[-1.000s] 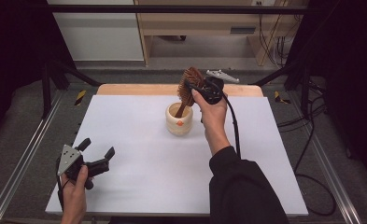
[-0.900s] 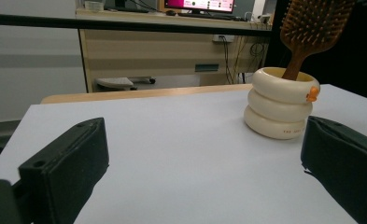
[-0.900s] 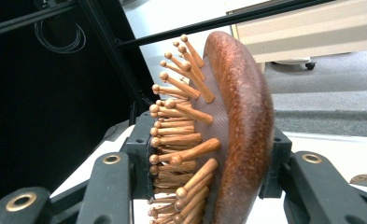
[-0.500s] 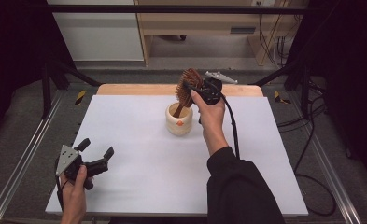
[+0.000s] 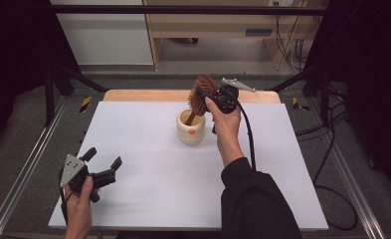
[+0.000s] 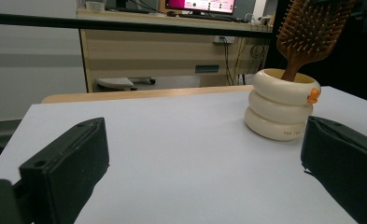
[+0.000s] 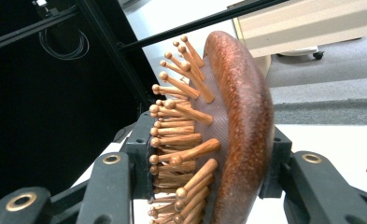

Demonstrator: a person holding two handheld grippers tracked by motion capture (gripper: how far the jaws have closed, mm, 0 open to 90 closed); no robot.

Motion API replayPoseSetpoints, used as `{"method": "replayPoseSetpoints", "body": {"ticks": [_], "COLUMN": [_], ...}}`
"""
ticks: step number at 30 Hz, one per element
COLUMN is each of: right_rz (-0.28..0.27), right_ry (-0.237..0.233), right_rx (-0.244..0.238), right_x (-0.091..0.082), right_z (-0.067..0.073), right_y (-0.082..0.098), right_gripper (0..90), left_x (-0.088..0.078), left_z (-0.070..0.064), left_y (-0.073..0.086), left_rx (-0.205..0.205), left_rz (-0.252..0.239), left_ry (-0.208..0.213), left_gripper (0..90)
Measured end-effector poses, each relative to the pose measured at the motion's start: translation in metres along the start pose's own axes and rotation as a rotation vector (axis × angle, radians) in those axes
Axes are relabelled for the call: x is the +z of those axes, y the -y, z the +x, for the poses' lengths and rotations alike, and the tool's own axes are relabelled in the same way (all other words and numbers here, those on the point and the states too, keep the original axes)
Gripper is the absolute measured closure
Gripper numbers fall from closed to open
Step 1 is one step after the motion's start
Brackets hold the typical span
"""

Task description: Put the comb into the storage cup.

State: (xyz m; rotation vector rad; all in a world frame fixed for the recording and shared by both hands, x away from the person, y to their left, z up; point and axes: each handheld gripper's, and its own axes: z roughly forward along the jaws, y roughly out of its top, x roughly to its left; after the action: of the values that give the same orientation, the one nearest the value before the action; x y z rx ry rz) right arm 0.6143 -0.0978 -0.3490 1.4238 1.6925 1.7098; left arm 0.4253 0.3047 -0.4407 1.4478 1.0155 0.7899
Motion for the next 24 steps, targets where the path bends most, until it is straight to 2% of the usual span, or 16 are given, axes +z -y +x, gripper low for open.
{"method": "replayPoseSetpoints", "body": {"ticks": [12,24], "right_rz": [0.006,0.011], "right_ry": [-0.009,0.0], "right_rx": [0.012,0.028], "right_x": [0.0039,0.005], "right_z": [0.0004,-0.0046], "right_y": [0.0052,0.0091], "right_gripper": [51.9,51.9], "left_x": [0.0,0.0], "left_z": [-0.0001,-0.0002], "left_y": [0.0,-0.0001], "left_rx": [0.001,0.002], "left_rz": [0.0,0.0], "left_ry": [0.001,0.003], "left_gripper": [1.3,1.3]}}
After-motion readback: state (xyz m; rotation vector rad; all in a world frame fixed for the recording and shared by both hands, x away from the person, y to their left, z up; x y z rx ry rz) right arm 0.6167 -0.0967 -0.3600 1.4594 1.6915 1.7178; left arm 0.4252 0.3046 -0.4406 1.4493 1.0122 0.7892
